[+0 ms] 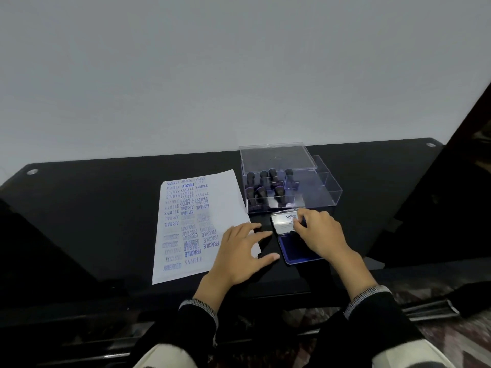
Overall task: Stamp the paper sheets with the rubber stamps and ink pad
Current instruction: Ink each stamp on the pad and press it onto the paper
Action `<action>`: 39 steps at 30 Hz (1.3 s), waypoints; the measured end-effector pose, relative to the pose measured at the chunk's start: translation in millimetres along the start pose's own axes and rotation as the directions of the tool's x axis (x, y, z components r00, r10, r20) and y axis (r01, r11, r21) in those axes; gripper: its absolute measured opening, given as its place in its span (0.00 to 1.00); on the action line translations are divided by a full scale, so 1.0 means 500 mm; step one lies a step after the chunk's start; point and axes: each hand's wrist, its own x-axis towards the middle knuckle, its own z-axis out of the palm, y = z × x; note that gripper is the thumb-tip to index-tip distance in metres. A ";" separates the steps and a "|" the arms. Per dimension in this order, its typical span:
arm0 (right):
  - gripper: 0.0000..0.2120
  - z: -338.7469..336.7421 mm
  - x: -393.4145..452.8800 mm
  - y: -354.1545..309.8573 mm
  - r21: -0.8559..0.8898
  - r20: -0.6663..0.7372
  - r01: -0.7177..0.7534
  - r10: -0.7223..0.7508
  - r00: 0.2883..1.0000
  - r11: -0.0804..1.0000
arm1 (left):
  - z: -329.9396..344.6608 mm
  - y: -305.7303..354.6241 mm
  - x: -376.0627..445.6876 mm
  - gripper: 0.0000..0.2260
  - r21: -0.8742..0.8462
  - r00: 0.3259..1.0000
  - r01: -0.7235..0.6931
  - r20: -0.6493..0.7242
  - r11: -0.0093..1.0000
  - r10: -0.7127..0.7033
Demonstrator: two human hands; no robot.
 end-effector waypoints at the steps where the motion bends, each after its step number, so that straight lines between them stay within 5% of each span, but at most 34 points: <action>1: 0.10 0.003 -0.001 -0.004 -0.028 -0.013 0.012 -0.013 1.000 1.000 | 0.002 -0.001 -0.001 0.26 0.016 1.000 0.003 0.007 1.000 -0.003; 4: 0.08 0.015 -0.004 -0.013 -0.108 -0.052 0.039 -0.045 0.998 0.993 | 0.004 -0.004 0.001 0.25 0.001 1.000 0.012 -0.001 1.000 -0.012; 10: 0.07 0.029 -0.005 -0.025 -0.255 -0.059 0.047 -0.065 0.996 0.966 | -0.022 -0.016 0.007 0.13 -0.350 0.974 0.117 -0.141 0.930 -0.175; 21: 0.08 0.040 -0.013 -0.024 -0.241 -0.126 0.006 -0.038 0.991 0.971 | -0.100 -0.173 -0.021 0.11 -0.085 0.786 0.470 -0.414 0.879 -0.460; 25: 0.22 0.045 -0.026 -0.042 -0.252 -0.145 0.020 -0.059 0.988 0.967 | -0.106 -0.198 -0.040 0.14 -0.024 0.768 0.562 -0.355 0.827 -0.532; 30: 0.08 0.057 -0.014 -0.018 -0.195 -0.127 -0.039 0.014 0.992 0.980 | -0.100 -0.203 -0.045 0.15 0.033 0.790 0.553 -0.339 0.832 -0.511; 39: 0.07 0.058 -0.017 -0.018 -0.156 -0.139 -0.044 0.022 0.990 0.987 | -0.093 -0.199 -0.050 0.15 0.075 0.799 0.550 -0.337 0.832 -0.498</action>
